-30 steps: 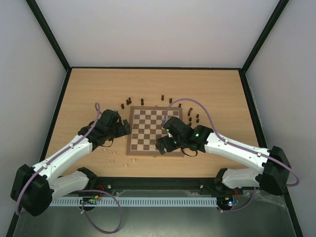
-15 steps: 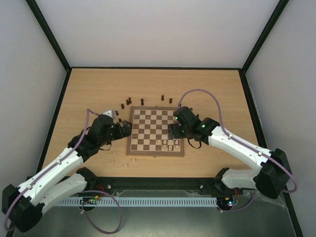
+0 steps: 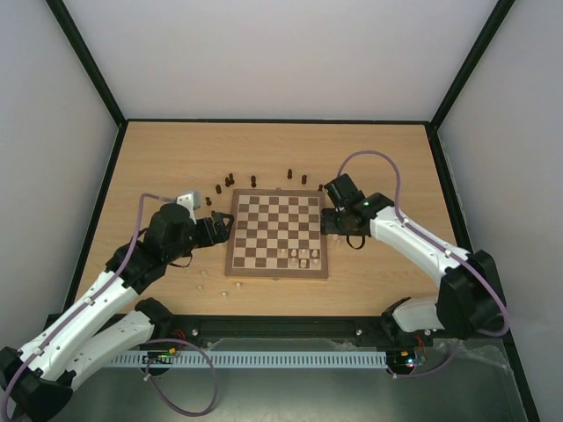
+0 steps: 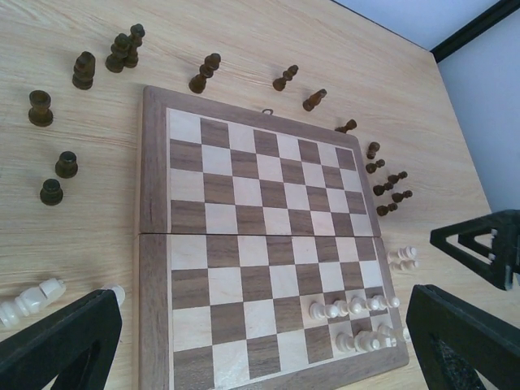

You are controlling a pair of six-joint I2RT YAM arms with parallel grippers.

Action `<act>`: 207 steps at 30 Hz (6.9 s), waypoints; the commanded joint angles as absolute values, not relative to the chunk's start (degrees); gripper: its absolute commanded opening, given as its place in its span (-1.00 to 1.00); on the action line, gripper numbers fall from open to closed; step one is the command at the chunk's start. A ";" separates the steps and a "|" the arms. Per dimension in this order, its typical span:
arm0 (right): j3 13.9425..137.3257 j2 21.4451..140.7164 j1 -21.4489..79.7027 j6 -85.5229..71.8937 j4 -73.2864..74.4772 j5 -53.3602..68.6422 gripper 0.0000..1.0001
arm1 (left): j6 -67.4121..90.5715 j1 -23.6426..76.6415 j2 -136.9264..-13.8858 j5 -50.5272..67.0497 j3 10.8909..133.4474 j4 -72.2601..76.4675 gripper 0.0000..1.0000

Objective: Set up the chess pieces on the board
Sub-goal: Pick up the chess piece at the center of the board.

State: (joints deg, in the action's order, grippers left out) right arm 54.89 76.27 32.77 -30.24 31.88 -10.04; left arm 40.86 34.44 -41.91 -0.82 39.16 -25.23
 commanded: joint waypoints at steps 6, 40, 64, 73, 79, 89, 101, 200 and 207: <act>61.26 84.48 31.82 -27.97 40.71 -10.41 0.28 | 37.77 34.51 -41.18 1.93 38.15 -25.19 0.98; 59.15 93.55 30.19 -25.59 37.00 -10.17 -0.34 | 37.63 34.46 -42.88 2.33 35.99 -22.52 0.98; 59.95 92.98 30.13 -25.13 36.51 -9.18 -0.71 | 38.14 34.54 -44.30 2.20 36.28 -22.08 0.98; 66.21 88.97 30.13 -24.96 41.87 -10.41 -0.73 | 38.29 34.51 -44.14 2.11 36.33 -21.98 0.99; 67.49 86.52 30.27 -25.07 43.86 -10.02 -0.74 | 38.39 34.54 -44.08 2.19 36.30 -21.88 0.99; 66.85 82.83 31.15 -25.72 44.91 -9.25 -0.74 | 38.63 34.54 -44.55 2.70 35.94 -21.12 0.99; 68.68 73.79 31.46 -25.58 43.80 0.47 -0.74 | 39.67 34.51 -43.49 8.06 34.16 -17.37 0.99; 56.58 65.30 37.17 -40.08 8.26 45.11 -0.74 | 80.14 32.07 -46.59 44.41 12.22 55.00 -0.36; 56.44 65.30 37.18 -39.93 8.43 44.76 -0.73 | 79.56 32.01 -46.32 44.17 12.35 53.88 -0.54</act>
State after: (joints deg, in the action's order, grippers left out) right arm 56.51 64.88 36.88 -40.12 8.67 44.73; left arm 79.90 32.32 -47.05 43.70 12.75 51.48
